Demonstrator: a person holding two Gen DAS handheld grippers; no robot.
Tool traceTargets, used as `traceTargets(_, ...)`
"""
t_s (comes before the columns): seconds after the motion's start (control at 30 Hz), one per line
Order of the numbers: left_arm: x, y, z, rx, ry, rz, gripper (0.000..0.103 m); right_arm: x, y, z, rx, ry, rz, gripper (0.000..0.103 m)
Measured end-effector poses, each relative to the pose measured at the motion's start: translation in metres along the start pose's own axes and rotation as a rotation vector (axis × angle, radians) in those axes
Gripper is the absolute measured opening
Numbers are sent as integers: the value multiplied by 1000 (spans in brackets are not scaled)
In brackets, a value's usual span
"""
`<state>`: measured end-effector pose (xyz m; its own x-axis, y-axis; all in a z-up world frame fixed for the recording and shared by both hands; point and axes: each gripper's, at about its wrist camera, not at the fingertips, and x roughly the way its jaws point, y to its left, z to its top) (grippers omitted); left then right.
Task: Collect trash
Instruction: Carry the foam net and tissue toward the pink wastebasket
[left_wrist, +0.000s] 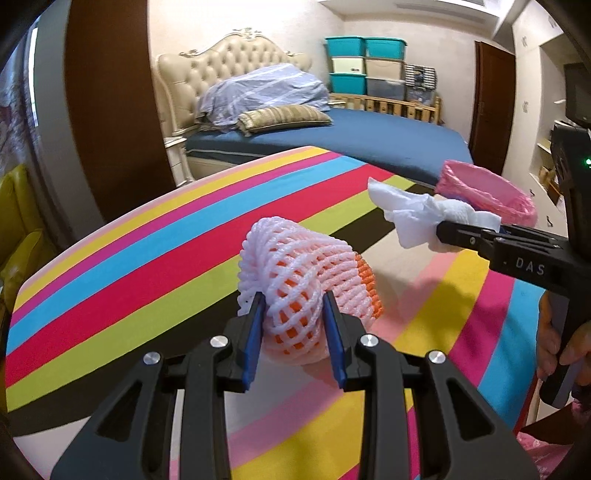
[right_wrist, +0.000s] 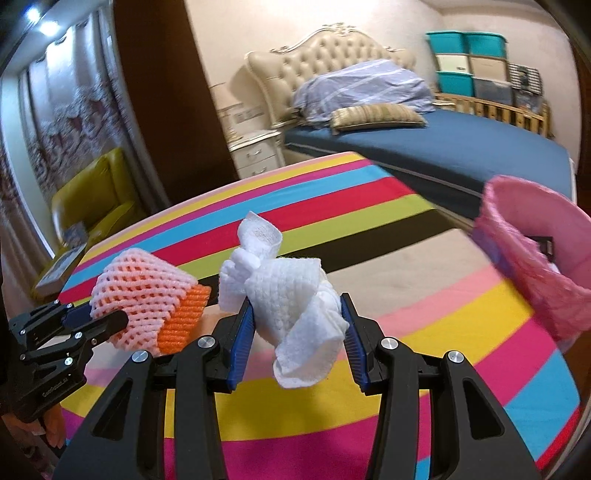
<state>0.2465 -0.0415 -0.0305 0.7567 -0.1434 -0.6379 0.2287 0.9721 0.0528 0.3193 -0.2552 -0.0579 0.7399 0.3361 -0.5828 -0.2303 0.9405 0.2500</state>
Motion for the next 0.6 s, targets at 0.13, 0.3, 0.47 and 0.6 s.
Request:
traceTargets(0.13,9,-16,9,36,-8,-33,31,-9,-22,0,34,-23,-43,44)
traceTargets(0.3,21,-40,20,83,-9,-88,31,-22,-53,-3,87,-48,-100,44)
traceTargets(0.47,32,-67,32,123,-14,-162,31,-39,-83,-4,130,-86,-166,44)
traceTargets(0.6,43,-95,52,156,-35,-229,31,-54,-107,-6,170,-120,-213,44)
